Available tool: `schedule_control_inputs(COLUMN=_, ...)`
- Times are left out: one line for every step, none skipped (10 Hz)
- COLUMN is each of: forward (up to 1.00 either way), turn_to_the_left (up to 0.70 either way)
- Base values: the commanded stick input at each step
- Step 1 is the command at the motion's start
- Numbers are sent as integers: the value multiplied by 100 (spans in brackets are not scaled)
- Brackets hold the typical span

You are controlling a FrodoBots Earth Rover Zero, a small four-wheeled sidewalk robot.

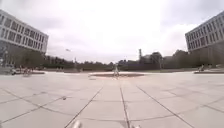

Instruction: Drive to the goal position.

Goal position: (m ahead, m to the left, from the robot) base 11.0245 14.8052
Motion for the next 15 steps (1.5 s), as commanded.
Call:
schedule_control_inputs(forward=70, turn_to_the_left=0)
schedule_control_inputs(forward=70, turn_to_the_left=0)
schedule_control_inputs(forward=70, turn_to_the_left=0)
schedule_control_inputs(forward=70, turn_to_the_left=0)
schedule_control_inputs(forward=70, turn_to_the_left=0)
schedule_control_inputs(forward=70, turn_to_the_left=0)
schedule_control_inputs(forward=70, turn_to_the_left=0)
schedule_control_inputs(forward=70, turn_to_the_left=0)
schedule_control_inputs(forward=70, turn_to_the_left=0)
schedule_control_inputs(forward=70, turn_to_the_left=0)
schedule_control_inputs(forward=70, turn_to_the_left=0)
schedule_control_inputs(forward=70, turn_to_the_left=0)
schedule_control_inputs(forward=70, turn_to_the_left=0)
schedule_control_inputs(forward=70, turn_to_the_left=0)
schedule_control_inputs(forward=70, turn_to_the_left=0)
